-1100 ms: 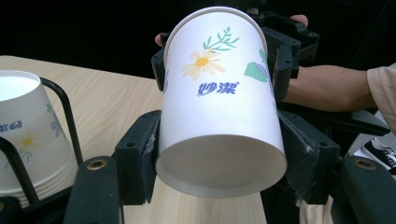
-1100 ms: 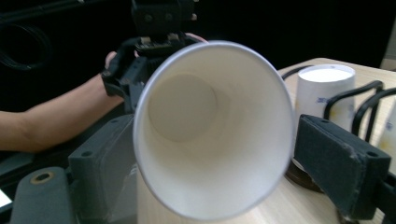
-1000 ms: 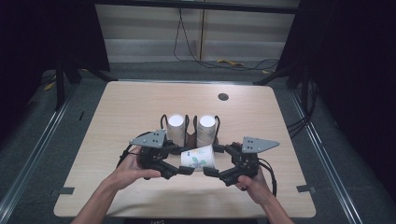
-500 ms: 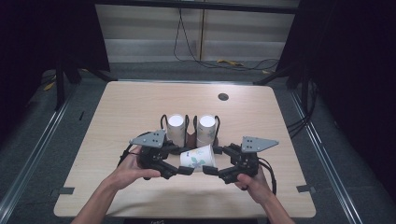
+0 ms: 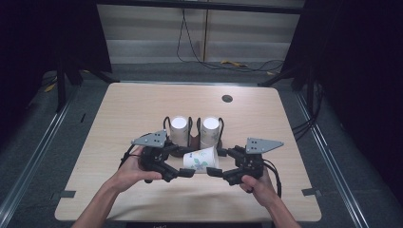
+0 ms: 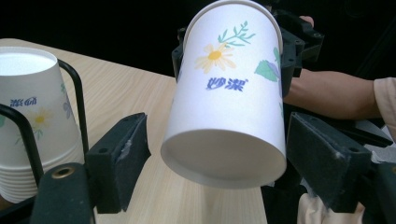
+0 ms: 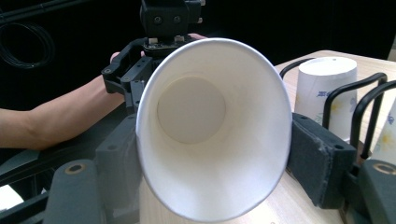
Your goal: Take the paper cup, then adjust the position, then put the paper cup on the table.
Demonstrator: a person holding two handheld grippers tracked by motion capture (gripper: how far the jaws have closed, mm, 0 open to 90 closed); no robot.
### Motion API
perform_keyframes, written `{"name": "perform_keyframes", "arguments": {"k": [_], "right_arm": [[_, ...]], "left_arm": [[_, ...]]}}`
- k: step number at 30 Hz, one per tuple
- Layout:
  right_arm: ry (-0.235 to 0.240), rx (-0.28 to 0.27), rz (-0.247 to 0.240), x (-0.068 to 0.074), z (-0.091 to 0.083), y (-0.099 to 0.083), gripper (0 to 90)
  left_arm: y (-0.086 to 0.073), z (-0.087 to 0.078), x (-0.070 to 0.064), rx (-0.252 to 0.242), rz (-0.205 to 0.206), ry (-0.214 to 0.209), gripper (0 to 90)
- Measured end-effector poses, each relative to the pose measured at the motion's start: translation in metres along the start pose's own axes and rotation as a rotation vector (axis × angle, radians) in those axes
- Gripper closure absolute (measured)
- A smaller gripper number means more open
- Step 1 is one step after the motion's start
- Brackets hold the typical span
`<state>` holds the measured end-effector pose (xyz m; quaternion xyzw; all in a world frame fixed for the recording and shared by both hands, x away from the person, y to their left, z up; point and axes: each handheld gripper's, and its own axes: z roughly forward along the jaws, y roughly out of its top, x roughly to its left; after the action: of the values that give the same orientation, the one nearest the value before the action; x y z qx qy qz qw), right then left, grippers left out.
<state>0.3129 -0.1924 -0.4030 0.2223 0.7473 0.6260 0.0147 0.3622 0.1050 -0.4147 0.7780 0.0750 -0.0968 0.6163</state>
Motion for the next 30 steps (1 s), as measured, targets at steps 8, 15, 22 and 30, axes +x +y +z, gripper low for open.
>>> {"name": "perform_keyframes", "arguments": {"k": [8,15,22,30], "right_arm": [[-0.088,0.039,0.020,-0.005,-0.011,-0.001,26.3],[-0.227,0.116,0.040,-0.010,-0.021,-0.003,26.6],[-0.360,0.222,0.075,-0.020,-0.027,-0.006,27.0],[-0.476,0.321,0.108,-0.030,-0.030,-0.007,27.4]], "left_arm": [[-0.002,-0.001,0.001,0.041,0.007,0.074,15.9],[-0.009,-0.003,0.004,0.084,0.025,0.213,16.0],[-0.020,-0.008,0.010,0.129,-0.019,0.309,16.3],[-0.027,-0.016,0.012,0.150,-0.026,0.348,16.4]]}}
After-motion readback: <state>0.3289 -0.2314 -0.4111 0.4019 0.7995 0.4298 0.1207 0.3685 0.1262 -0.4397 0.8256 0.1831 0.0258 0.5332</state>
